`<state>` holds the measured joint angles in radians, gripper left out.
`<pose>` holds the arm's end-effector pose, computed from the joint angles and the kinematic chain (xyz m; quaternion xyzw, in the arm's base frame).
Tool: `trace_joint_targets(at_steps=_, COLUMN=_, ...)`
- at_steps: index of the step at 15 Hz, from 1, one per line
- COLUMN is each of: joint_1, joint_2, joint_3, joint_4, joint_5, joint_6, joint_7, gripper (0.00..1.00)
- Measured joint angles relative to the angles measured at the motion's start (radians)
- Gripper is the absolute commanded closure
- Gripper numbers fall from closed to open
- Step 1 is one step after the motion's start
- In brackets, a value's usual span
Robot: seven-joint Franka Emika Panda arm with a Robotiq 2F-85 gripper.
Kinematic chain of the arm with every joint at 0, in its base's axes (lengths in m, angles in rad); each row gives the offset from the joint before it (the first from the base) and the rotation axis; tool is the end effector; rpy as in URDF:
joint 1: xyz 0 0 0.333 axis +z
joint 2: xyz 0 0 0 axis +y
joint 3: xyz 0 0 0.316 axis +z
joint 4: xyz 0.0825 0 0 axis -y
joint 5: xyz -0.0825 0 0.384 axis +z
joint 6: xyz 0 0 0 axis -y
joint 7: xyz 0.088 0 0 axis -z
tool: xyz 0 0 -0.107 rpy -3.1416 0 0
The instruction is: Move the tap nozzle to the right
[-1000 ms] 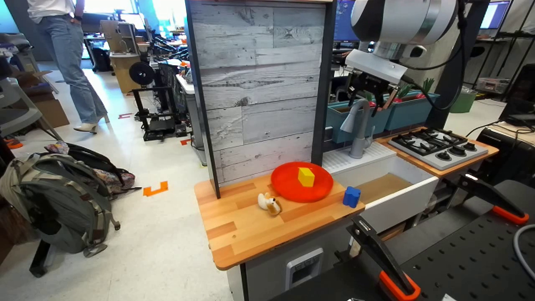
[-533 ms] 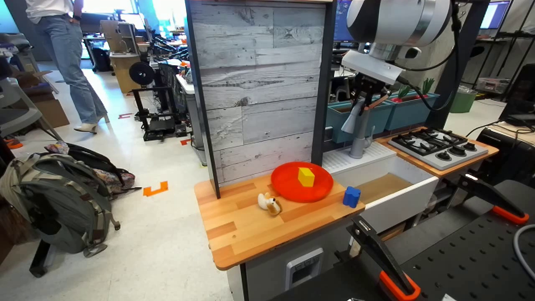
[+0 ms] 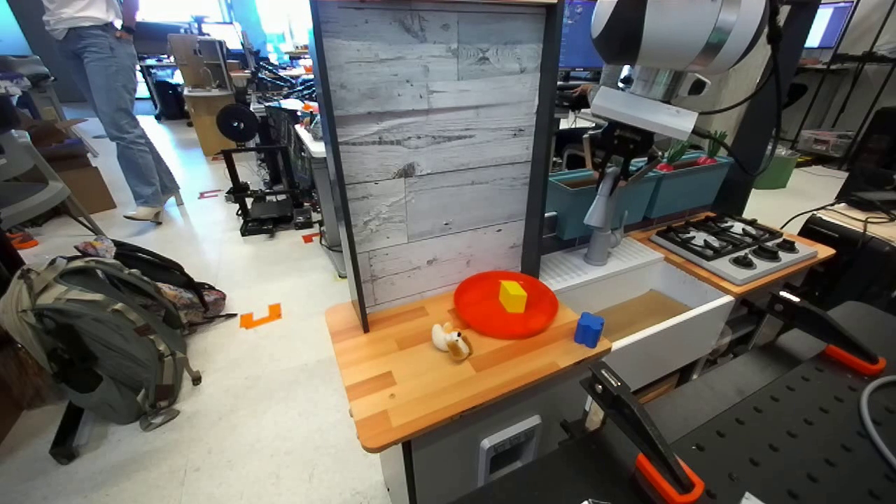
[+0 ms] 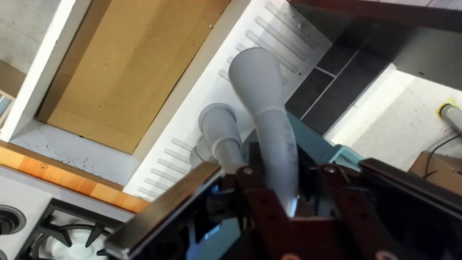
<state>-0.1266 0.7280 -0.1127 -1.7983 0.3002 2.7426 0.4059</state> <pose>0.6490 -0.1638 0.1649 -0.9000 0.4194 -0.1091 0.0468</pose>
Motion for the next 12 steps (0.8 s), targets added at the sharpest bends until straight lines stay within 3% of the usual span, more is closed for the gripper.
trace_joint_targets(at_steps=5, joint_1=-0.035, joint_2=-0.009, joint_3=-0.008, joint_4=0.028, joint_5=-0.071, joint_6=-0.131, joint_7=-0.194, gripper=0.94)
trace_joint_targets(at_steps=12, joint_1=0.018, joint_2=0.008, joint_3=-0.072, joint_4=0.067, joint_5=-0.271, joint_6=-0.202, joint_7=-0.212, gripper=0.94)
